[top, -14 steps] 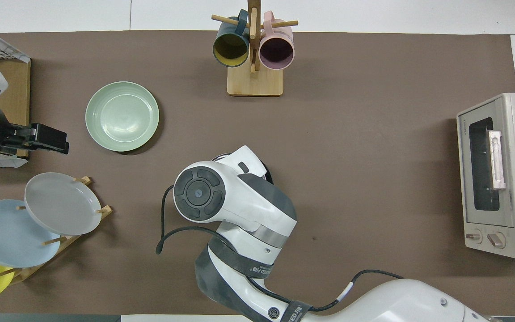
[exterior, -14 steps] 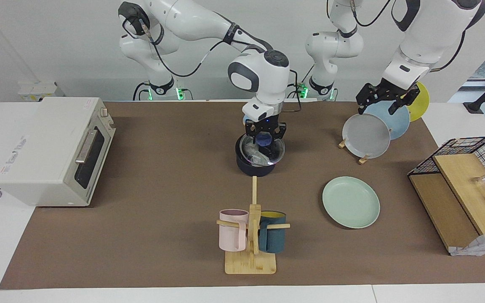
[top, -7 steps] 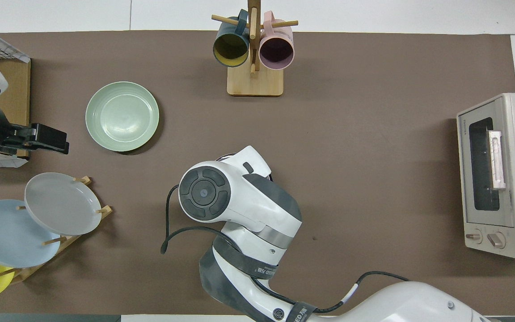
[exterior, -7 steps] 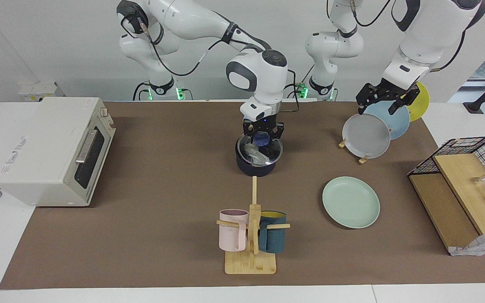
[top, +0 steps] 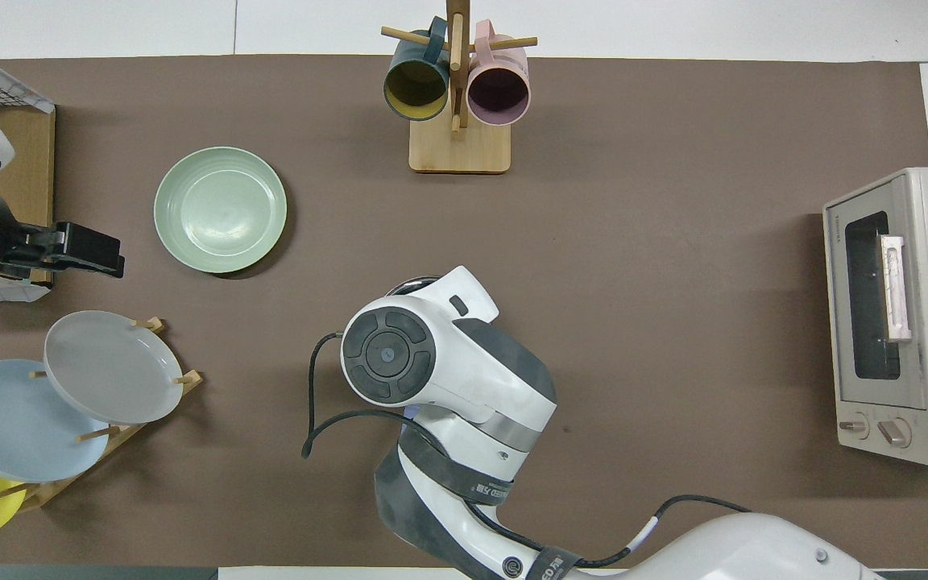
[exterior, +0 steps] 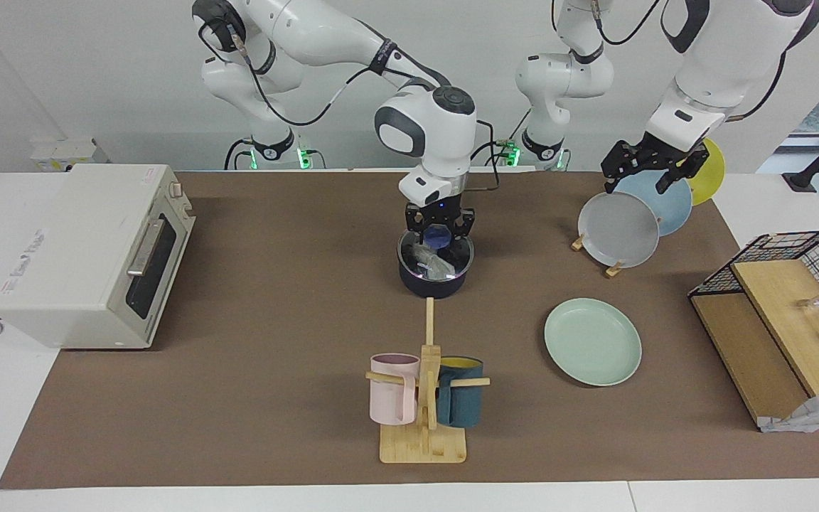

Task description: Transfer vermicelli from plate to pot

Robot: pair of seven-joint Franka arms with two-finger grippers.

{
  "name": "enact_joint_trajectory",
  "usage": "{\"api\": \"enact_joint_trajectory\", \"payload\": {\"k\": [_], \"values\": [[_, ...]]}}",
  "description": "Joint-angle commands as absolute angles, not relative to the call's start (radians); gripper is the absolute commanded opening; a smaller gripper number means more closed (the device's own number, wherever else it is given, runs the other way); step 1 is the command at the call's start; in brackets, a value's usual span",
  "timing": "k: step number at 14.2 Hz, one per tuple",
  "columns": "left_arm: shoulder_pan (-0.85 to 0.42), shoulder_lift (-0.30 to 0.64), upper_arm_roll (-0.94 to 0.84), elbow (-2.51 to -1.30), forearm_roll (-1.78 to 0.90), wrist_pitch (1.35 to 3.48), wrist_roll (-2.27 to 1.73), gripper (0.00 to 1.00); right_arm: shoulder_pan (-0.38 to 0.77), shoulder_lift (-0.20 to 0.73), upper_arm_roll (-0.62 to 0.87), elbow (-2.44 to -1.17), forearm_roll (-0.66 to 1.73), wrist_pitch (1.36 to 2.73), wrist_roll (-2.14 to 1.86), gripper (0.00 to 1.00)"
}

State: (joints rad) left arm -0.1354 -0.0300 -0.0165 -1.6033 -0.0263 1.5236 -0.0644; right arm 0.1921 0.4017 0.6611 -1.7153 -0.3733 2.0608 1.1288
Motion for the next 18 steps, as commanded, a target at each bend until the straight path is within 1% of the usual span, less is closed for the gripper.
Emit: {"api": "enact_joint_trajectory", "payload": {"k": [1, 2, 3, 4, 7, 11, 13, 15, 18], "values": [[-0.121, -0.040, -0.026, -1.600, -0.012, 1.505, -0.058, 1.00, 0.161, 0.388, 0.681, -1.756, -0.338, 2.095, 1.120, 0.00], [-0.120, -0.040, -0.026, -1.600, -0.012, 1.505, -0.058, 1.00, 0.160, 0.388, 0.681, -1.755, -0.328, 2.097, 1.120, 0.28], [-0.121, -0.040, -0.026, -1.600, -0.012, 1.505, -0.058, 1.00, 0.160, 0.388, 0.680, -1.755, -0.328, 2.098, 1.120, 0.76], [-0.121, -0.040, -0.026, -1.600, -0.012, 1.505, -0.058, 1.00, 0.160, 0.388, 0.681, -1.755, -0.330, 2.097, 1.118, 1.00], [-0.121, -0.040, -0.026, -1.600, -0.012, 1.505, -0.058, 1.00, 0.158, 0.384, 0.680, -1.729, -0.328, 2.083, 1.106, 1.00], [-0.121, -0.040, -0.026, -1.600, -0.012, 1.505, -0.058, 1.00, 0.132, 0.341, 0.658, -1.658, -0.269, 2.017, 0.973, 1.00], [-0.121, -0.040, -0.026, -1.600, -0.012, 1.505, -0.058, 1.00, 0.132, 0.307, 0.585, -1.631, -0.215, 1.987, 0.846, 1.00], [-0.121, -0.040, -0.026, -1.600, -0.012, 1.505, -0.058, 1.00, 0.130, 0.244, 0.488, -1.631, -0.129, 1.977, 0.691, 1.00], [-0.121, -0.040, -0.026, -1.600, -0.012, 1.505, -0.058, 1.00, 0.095, 0.146, 0.365, -1.635, -0.037, 1.901, 0.514, 1.00]]}}
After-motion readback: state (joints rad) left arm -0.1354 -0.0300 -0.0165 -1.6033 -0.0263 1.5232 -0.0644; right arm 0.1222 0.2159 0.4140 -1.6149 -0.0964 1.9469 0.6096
